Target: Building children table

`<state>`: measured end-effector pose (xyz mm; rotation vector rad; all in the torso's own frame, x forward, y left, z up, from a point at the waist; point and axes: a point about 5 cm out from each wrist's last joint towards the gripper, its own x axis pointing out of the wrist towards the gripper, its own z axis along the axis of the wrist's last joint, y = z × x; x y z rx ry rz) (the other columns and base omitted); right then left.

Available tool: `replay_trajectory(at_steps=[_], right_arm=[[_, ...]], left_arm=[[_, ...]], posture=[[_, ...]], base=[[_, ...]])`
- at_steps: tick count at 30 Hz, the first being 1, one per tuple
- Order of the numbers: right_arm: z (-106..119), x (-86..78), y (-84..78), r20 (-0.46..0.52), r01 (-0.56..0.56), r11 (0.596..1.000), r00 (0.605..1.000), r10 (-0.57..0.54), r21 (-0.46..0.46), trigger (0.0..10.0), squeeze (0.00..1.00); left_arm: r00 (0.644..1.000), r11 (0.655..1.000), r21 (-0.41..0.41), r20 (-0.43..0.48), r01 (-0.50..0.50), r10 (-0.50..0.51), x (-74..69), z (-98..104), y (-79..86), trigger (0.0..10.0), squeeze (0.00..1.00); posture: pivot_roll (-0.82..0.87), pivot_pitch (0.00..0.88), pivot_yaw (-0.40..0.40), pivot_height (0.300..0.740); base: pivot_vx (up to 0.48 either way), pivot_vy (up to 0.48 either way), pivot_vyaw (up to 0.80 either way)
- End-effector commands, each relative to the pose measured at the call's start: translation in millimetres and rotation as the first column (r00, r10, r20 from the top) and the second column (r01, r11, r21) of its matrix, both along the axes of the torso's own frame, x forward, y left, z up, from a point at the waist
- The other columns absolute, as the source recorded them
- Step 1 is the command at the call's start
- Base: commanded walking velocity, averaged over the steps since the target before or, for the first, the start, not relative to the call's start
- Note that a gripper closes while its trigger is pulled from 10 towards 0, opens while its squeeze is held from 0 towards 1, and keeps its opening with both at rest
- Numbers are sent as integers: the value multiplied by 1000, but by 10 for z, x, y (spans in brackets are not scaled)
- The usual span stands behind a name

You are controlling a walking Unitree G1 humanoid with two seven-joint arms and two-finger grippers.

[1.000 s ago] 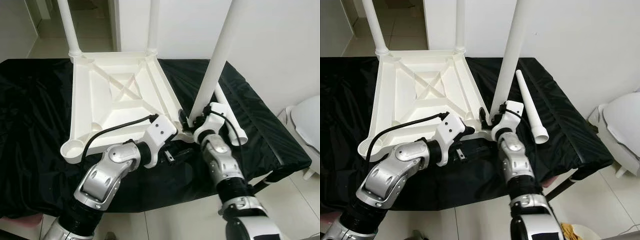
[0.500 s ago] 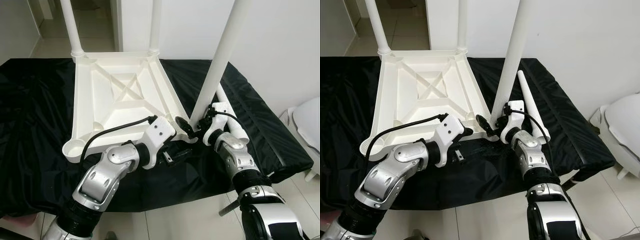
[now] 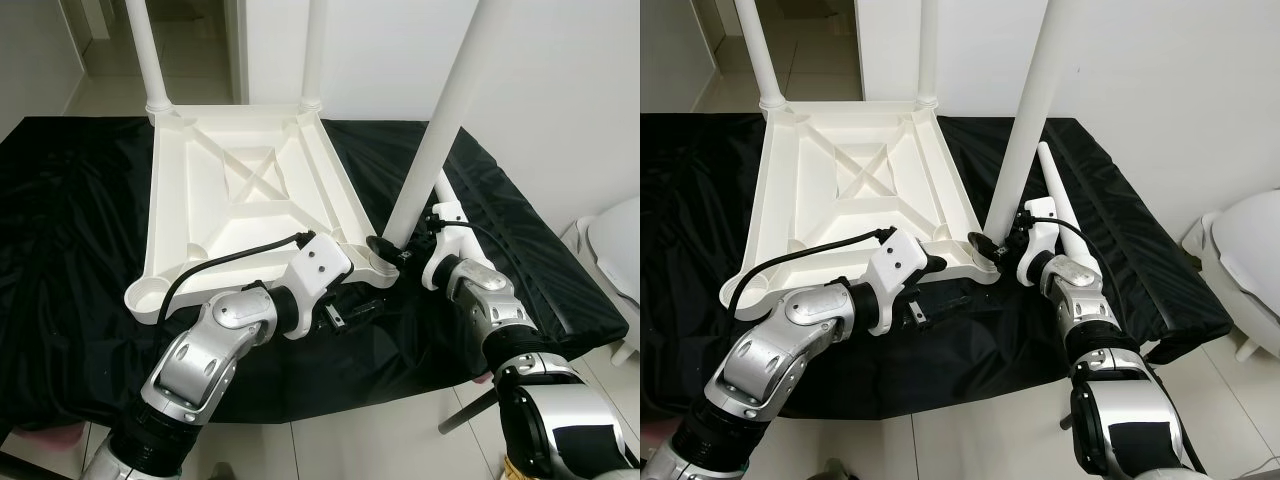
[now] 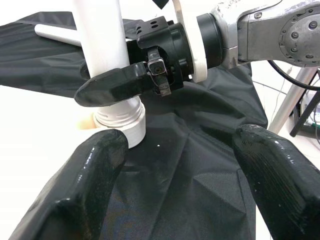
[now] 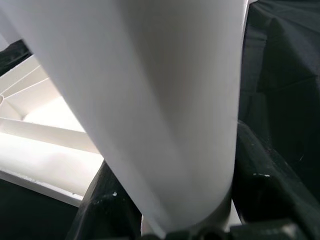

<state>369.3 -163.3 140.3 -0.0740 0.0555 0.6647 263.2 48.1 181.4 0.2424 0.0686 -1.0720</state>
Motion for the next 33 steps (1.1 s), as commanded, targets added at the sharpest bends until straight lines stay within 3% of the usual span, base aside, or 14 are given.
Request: replay_trajectory(at_steps=[1,9,16,17,19,27,29,30,31,32,33], right_arm=[[-179,-53,77,-89,-35,999,995,37,14,0,0],[-207,-55,70,-102,14,998,995,-8,58,0,0],[-174,-32,46,-88,161,981,984,-152,109,0,0],[-167,-19,67,-110,248,959,966,-234,137,0,0],[-167,-19,67,-110,248,959,966,-234,137,0,0],[-87,-25,318,-145,491,841,871,-470,225,0,0],[-87,-25,318,-145,491,841,871,-470,225,0,0],[-81,-32,347,-149,527,818,850,-505,231,0,0],[-82,-49,381,-164,598,765,801,-576,239,0,0],[-82,-49,381,-164,598,765,801,-576,239,0,0],[-83,-84,434,-186,687,685,726,-662,244,0,0]], left_arm=[[1000,1000,6,1,-7,7,-10,-3,-17,10000,0],[1000,1000,1,2,-5,5,-8,10,-28,10000,0],[1000,1000,-8,-5,-8,7,-16,12,-41,10000,0],[1000,1000,-11,-9,-8,8,-20,4,-47,10000,0],[1000,1000,-11,-9,-8,8,-20,4,-47,10000,0],[1000,1000,-21,-20,-16,16,-28,3,-53,10000,0],[1000,1000,-21,-20,-16,16,-28,3,-53,10000,0],[1000,1000,-22,-20,-18,17,-27,4,-52,10000,0],[1000,1000,-23,-22,-21,21,-25,0,-50,10000,0],[1000,1000,-23,-22,-21,21,-25,0,-50,10000,0],[999,999,-26,-24,-25,25,-19,-2,-51,10000,0]], posture=[[50,0,-65,740],[40,0,-65,740],[26,0,-66,740],[22,0,-67,740],[22,0,-67,740],[15,17,-72,740],[15,17,-72,740],[15,17,-72,740],[12,21,-72,740],[12,21,-72,740],[4,29,-70,740]], base=[[0,0,0],[0,0,0],[0,0,0],[0,0,0],[0,0,0],[0,0,0],[0,0,0],[0,0,0],[0,0,0],[0,0,0],[0,0,0]])
